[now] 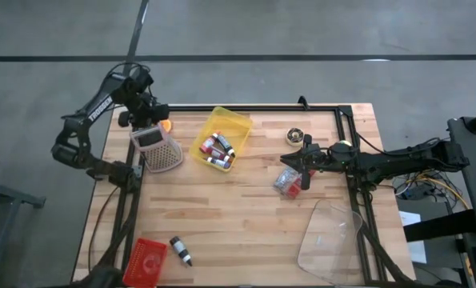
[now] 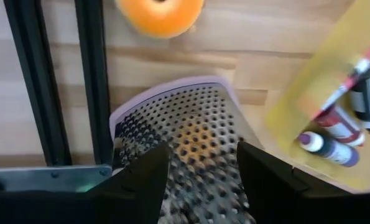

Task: Pick & Place Food Item
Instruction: Move the pink grater to the middle left of the table

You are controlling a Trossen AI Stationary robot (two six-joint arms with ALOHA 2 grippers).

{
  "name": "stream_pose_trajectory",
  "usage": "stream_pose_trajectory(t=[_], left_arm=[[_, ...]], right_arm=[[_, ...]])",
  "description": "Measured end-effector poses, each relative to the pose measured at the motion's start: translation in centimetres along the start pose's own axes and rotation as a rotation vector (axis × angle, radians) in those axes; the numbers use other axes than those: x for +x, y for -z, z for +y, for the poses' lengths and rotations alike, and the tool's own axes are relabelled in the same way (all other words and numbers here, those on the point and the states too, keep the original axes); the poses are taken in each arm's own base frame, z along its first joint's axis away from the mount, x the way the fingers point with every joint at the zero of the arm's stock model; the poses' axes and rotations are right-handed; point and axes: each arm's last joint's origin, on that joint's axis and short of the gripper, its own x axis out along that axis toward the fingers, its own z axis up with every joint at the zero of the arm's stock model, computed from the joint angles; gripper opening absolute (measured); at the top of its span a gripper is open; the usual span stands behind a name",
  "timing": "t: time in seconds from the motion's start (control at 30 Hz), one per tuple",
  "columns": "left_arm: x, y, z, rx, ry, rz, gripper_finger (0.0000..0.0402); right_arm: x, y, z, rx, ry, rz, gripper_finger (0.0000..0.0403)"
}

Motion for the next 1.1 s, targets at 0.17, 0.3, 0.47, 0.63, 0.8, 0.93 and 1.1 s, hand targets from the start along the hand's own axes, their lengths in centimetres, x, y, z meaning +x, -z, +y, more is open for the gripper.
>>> stream_pose_trajectory(t=[0.17,0.3,0.47,0.63,0.8,0.93,1.1], left_arm=[[1.5,0.1,0.4,-0.046,-0.013,0.062,0.0195],[2.5,0.3,0.6,-0.063,0.001,0.107,0.0195],[3.6,0.8,0.9,-0.076,0.041,0.158,0.0195],[5.0,1.4,1.0,-0.098,0.084,0.218,0.0195],[6.2,1.8,0.3,-0.074,0.132,0.232,0.0195],[6.8,2.4,-0.9,-0.042,0.173,0.251,0.0194],[7.3,3.8,-3.1,0.025,0.173,0.272,0.0193]], right_arm=[[0.0,0.0,0.0,0.000,0.000,0.000,0.0047],[0.0,0.0,0.0,0.000,0.000,0.000,0.0047],[0.0,0.0,0.0,0.000,0.000,0.000,0.0047],[0.0,0.0,0.0,0.000,0.000,0.000,0.0047],[0.0,0.0,0.0,0.000,0.000,0.000,0.0047],[0.0,0.0,0.0,0.000,0.000,0.000,0.0047],[0.0,0.0,0.0,0.000,0.000,0.000,0.0047]])
